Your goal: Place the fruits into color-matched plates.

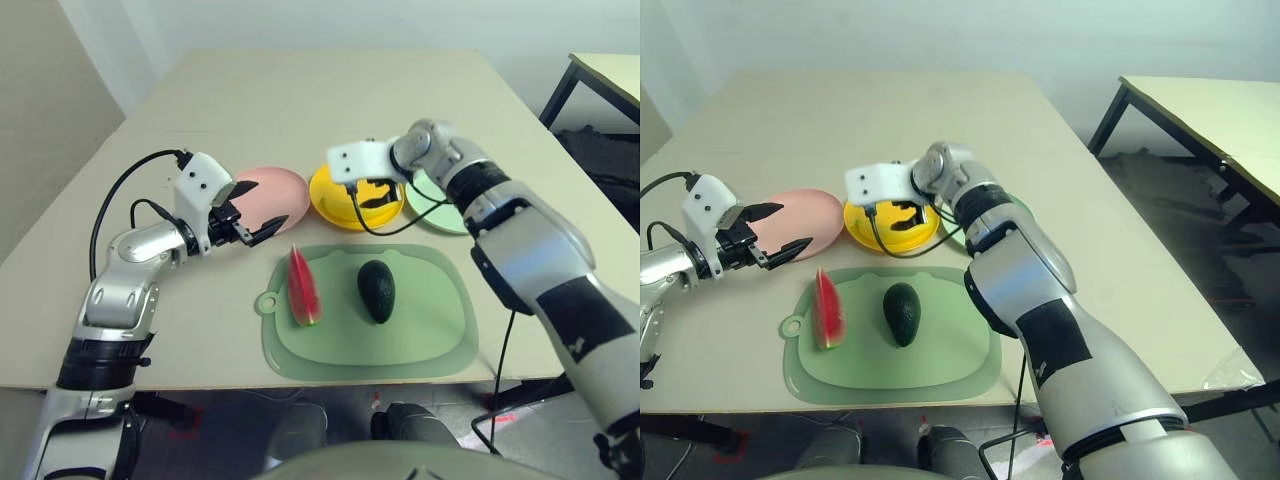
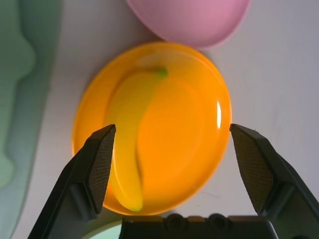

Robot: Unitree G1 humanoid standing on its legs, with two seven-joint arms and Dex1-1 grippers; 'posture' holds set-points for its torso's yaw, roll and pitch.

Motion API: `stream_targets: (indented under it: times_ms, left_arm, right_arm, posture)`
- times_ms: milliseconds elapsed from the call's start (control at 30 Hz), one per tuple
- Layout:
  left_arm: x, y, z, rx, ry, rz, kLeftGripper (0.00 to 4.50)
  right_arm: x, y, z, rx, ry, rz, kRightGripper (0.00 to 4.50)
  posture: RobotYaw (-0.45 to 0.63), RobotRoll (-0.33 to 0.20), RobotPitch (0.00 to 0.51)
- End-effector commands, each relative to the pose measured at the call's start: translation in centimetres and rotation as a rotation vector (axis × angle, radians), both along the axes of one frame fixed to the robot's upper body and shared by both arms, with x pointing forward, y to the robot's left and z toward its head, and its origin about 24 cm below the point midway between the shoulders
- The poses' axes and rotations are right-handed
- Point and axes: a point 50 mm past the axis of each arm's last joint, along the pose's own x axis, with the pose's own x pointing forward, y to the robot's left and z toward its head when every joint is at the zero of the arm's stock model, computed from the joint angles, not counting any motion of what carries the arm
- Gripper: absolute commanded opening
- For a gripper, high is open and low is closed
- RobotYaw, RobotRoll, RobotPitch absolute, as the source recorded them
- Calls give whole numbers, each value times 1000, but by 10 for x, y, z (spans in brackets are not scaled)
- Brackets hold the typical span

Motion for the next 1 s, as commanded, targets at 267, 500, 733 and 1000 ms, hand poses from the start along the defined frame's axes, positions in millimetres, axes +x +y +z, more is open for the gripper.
stream_targets:
  times_ms: [267,500,733,1000]
  left_arm:
    - [-7,3,8,64,22,-219,4500]
    - [-31,3,14,78,96,-513,4500]
    - [-44,0,21,100,143,-663,4500]
    - [-49,3,20,141,159,-651,4500]
  right_arm:
    - [-38,-41,15,-180,123,320,4469]
    - [-83,-67,-14,-317,91,528,4469]
    - [-92,-47,-30,-305,25,645,4469]
    - [-85,-19,-36,-288,-61,713,4469]
  posture:
    - [132,0,0]
    - [105,0,0]
    - [107,0,0]
    - [147,0,0]
